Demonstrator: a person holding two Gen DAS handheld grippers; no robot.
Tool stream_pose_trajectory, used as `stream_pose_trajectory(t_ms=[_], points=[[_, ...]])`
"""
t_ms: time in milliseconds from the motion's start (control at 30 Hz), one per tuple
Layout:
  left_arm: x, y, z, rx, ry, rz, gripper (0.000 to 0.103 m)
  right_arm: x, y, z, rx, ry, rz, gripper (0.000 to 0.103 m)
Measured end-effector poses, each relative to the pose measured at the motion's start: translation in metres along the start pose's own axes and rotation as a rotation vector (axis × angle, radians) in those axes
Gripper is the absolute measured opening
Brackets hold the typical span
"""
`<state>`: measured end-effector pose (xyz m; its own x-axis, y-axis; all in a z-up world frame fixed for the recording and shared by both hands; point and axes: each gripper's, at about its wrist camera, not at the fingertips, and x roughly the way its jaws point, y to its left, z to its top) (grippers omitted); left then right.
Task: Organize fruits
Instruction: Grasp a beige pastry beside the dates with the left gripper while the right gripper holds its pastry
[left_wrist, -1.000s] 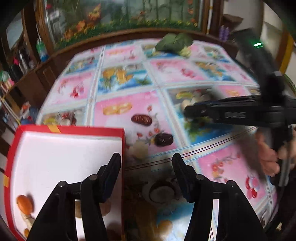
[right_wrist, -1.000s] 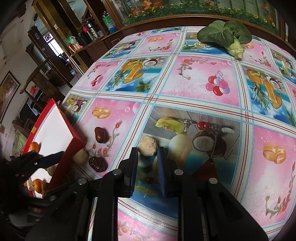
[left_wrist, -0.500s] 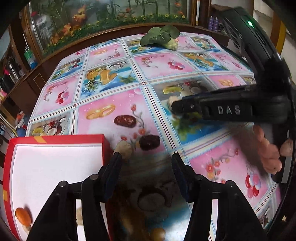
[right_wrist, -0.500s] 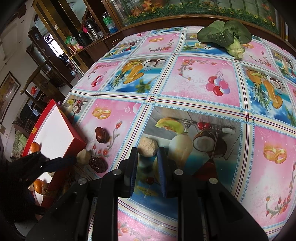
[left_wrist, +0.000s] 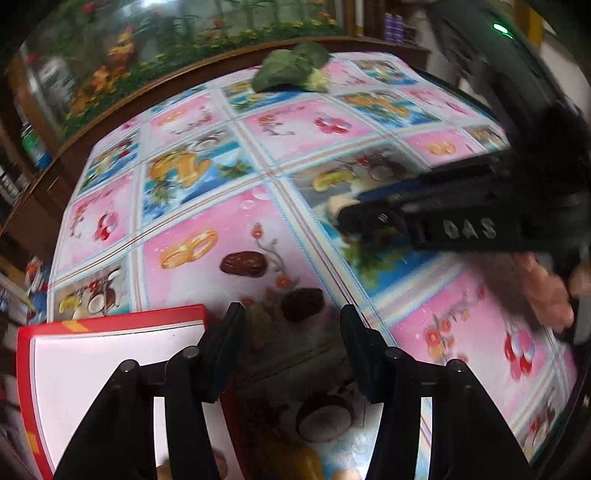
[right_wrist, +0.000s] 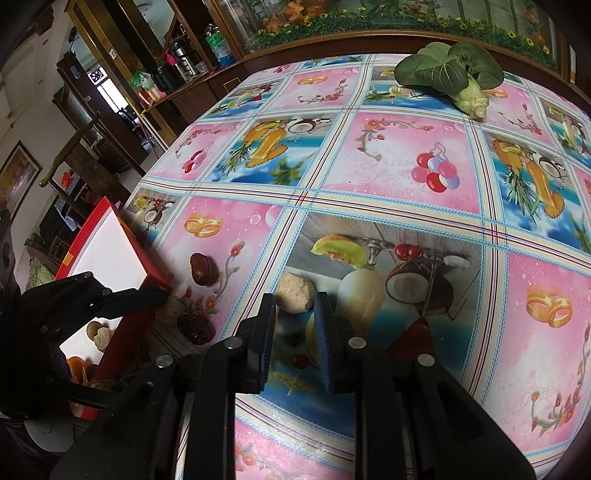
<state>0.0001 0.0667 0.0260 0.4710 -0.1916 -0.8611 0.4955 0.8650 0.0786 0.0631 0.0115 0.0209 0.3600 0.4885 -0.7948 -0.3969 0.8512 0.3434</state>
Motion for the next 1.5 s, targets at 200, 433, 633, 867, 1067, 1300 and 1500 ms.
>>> stream_pose_trajectory(t_ms=[200,433,633,867,1067,1300,1500], points=[[-0.015,-0.024,-0.014,0.032,-0.034,-0.141,0.053,0.000,0.000,0.000,-0.003,-0.001,-0.002,0.023],[-0.035,-0.034,-0.026,0.022,-0.065,-0.071,0.053,-0.001,0.000,0.000,-0.013,0.011,0.011,0.023],[-0.018,-0.023,-0.026,-0.026,-0.017,-0.032,0.053,-0.001,-0.024,0.003,0.080,0.092,0.179,0.027],[-0.007,-0.017,-0.026,-0.080,0.005,-0.056,0.051,-0.002,-0.029,0.004,0.121,0.093,0.206,0.032],[-0.009,-0.019,-0.028,-0.106,-0.005,-0.048,0.040,0.000,-0.027,0.007,0.119,0.092,0.196,0.035],[-0.011,-0.027,-0.028,-0.125,-0.009,-0.033,0.022,-0.018,-0.059,0.011,0.242,0.038,0.254,0.039],[-0.022,-0.031,-0.032,-0.170,-0.040,-0.029,0.022,-0.023,-0.053,0.015,0.237,-0.015,0.215,0.048]])
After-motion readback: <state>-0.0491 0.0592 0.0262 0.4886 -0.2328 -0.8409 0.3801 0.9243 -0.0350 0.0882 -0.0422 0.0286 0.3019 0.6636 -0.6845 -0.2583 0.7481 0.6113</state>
